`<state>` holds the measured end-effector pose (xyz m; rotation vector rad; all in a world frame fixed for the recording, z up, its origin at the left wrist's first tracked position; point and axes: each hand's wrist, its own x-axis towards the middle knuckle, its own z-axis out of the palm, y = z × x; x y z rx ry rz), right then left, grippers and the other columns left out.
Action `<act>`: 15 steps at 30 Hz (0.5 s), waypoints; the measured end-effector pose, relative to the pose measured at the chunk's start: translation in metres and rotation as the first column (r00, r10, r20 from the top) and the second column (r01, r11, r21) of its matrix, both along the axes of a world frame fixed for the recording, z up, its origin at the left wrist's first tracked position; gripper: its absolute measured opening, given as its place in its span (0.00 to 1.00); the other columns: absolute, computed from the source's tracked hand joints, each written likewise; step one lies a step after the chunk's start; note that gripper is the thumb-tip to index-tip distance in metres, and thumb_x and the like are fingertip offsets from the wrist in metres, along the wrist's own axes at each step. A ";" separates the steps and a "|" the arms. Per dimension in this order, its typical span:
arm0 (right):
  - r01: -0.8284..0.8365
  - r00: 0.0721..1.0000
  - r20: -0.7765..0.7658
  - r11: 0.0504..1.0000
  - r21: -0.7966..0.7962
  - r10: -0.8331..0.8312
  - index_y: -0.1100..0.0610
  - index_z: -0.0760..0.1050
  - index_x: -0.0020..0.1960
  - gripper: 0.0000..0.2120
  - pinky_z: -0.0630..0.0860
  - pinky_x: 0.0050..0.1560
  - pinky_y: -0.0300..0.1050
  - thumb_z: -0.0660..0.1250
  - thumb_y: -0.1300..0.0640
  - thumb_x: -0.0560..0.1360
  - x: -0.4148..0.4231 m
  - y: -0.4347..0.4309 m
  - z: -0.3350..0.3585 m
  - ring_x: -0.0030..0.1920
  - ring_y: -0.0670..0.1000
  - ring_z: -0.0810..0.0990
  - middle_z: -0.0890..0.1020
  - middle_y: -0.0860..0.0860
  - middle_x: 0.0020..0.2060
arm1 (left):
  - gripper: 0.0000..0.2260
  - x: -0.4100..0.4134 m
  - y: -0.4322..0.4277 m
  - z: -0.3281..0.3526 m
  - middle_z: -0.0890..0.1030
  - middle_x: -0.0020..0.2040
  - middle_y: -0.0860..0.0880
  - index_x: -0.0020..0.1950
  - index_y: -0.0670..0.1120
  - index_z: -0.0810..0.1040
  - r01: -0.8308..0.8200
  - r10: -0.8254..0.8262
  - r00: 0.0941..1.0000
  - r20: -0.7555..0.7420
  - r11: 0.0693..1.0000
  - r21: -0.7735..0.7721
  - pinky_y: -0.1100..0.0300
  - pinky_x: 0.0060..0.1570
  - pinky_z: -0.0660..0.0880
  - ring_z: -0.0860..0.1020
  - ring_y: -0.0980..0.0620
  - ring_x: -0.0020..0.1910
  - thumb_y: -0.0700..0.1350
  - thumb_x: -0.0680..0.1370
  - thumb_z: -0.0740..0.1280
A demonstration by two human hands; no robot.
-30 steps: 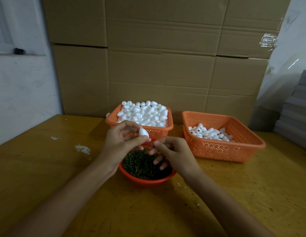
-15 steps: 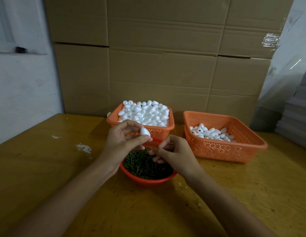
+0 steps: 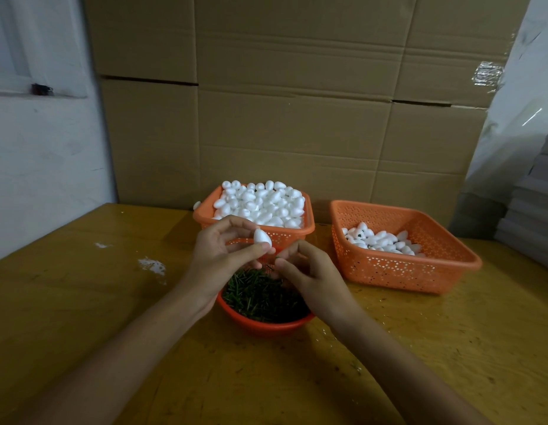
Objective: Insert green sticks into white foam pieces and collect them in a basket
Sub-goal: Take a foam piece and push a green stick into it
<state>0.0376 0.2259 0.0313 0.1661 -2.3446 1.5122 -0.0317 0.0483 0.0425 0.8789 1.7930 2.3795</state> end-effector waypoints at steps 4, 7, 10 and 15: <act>0.007 0.998 -0.054 0.997 -0.080 -0.011 0.55 0.81 0.50 0.04 0.78 0.44 0.40 0.69 0.55 0.83 0.003 0.001 0.004 0.40 0.45 0.79 0.79 0.49 0.38 | 0.19 0.001 0.000 0.000 0.87 0.52 0.42 0.56 0.41 0.80 -0.019 0.019 1.000 0.006 1.000 -0.013 0.60 0.39 0.83 0.88 0.42 0.52 0.42 0.68 0.81; -0.019 1.000 0.001 0.980 -0.200 0.019 0.61 0.78 0.54 0.05 0.79 0.46 0.41 0.68 0.58 0.84 0.003 0.002 0.006 0.41 0.47 0.81 0.85 0.52 0.40 | 0.14 -0.001 0.000 0.000 0.87 0.52 0.42 0.54 0.43 0.81 -0.042 0.042 0.999 0.016 0.999 -0.020 0.61 0.40 0.82 0.87 0.46 0.49 0.37 0.71 0.80; -0.079 0.996 0.021 0.964 -0.253 0.087 0.63 0.76 0.56 0.06 0.81 0.50 0.44 0.68 0.59 0.83 0.005 0.002 0.008 0.43 0.50 0.84 0.88 0.55 0.46 | 0.13 -0.002 -0.001 0.000 0.87 0.50 0.43 0.53 0.43 0.81 -0.053 0.053 0.998 0.018 0.998 -0.030 0.61 0.42 0.82 0.86 0.48 0.45 0.35 0.72 0.79; -0.115 0.990 0.038 0.941 -0.318 0.133 0.63 0.75 0.56 0.05 0.82 0.49 0.45 0.68 0.62 0.83 0.007 0.003 0.011 0.44 0.52 0.85 0.89 0.56 0.49 | 0.15 -0.001 -0.002 0.001 0.88 0.52 0.42 0.56 0.44 0.82 -0.025 0.025 0.999 0.025 1.000 -0.018 0.61 0.44 0.83 0.87 0.45 0.46 0.35 0.72 0.79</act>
